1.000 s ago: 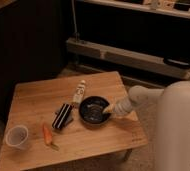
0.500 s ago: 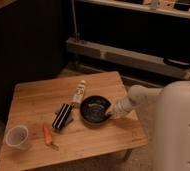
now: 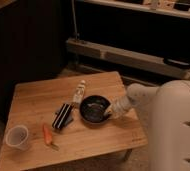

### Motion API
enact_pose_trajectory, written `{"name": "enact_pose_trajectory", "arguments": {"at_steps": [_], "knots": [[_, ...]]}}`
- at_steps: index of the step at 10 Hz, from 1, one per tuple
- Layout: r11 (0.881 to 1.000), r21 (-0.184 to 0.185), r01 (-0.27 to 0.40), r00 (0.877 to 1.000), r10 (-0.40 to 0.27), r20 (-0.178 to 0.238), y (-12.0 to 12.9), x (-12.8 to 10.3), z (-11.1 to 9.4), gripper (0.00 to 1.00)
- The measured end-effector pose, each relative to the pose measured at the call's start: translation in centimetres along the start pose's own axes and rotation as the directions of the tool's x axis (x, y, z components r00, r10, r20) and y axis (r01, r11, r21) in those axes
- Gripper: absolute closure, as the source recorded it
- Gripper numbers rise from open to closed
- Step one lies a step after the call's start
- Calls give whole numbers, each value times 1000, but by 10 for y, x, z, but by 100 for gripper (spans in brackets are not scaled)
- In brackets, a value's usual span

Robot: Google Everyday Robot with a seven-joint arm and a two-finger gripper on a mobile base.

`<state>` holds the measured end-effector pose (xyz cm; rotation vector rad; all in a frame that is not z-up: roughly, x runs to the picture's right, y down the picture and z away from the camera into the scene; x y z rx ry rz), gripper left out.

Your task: Pick up the ceramic bowl

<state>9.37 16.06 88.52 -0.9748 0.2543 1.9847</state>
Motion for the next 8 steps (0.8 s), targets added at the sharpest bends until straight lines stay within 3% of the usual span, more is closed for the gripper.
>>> {"name": "enact_pose_trajectory", "arguments": {"at_steps": [2, 4, 6, 8], "knots": [[1000, 8, 22, 999, -23, 29, 3, 7, -6, 93], [998, -3, 57, 994, -57, 93, 22, 24, -34, 93], [994, -38, 102, 986, -96, 133, 41, 41, -66, 93], [991, -76, 107, 985, -96, 143, 52, 45, -83, 93]]}}
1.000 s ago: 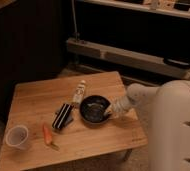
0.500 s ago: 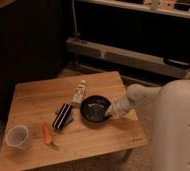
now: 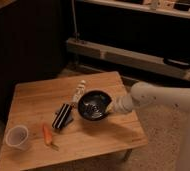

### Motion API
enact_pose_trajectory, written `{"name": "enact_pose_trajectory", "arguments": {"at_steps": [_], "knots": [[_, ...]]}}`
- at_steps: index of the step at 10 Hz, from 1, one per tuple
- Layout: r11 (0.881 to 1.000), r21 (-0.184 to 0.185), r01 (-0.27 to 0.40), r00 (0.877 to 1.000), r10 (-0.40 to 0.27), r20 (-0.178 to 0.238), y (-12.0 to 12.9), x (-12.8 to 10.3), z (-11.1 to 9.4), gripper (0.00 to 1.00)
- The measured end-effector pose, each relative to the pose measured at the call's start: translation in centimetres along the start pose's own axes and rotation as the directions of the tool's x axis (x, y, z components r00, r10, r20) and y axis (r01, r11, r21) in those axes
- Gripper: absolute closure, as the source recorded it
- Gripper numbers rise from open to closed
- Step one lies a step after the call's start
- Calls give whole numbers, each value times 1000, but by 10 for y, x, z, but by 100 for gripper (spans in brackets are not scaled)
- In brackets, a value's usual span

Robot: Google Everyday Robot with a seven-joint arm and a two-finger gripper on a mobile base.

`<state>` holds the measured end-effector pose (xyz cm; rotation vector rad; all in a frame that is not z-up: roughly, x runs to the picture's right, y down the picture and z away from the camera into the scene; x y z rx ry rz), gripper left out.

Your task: Pick up the ceramic bowl

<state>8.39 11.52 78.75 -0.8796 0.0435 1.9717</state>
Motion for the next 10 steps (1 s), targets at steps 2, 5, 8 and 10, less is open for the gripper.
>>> {"name": "enact_pose_trajectory", "arguments": {"at_steps": [2, 5, 8, 10], "knots": [[1000, -24, -4, 1000, 4, 5, 1, -1, 3, 93], [997, -72, -9, 1000, 8, -6, -10, -2, 16, 93], [995, -95, -7, 1000, 5, -26, -13, -1, 18, 93], [995, -96, -7, 1000, 5, -26, -13, -1, 18, 93]]}}
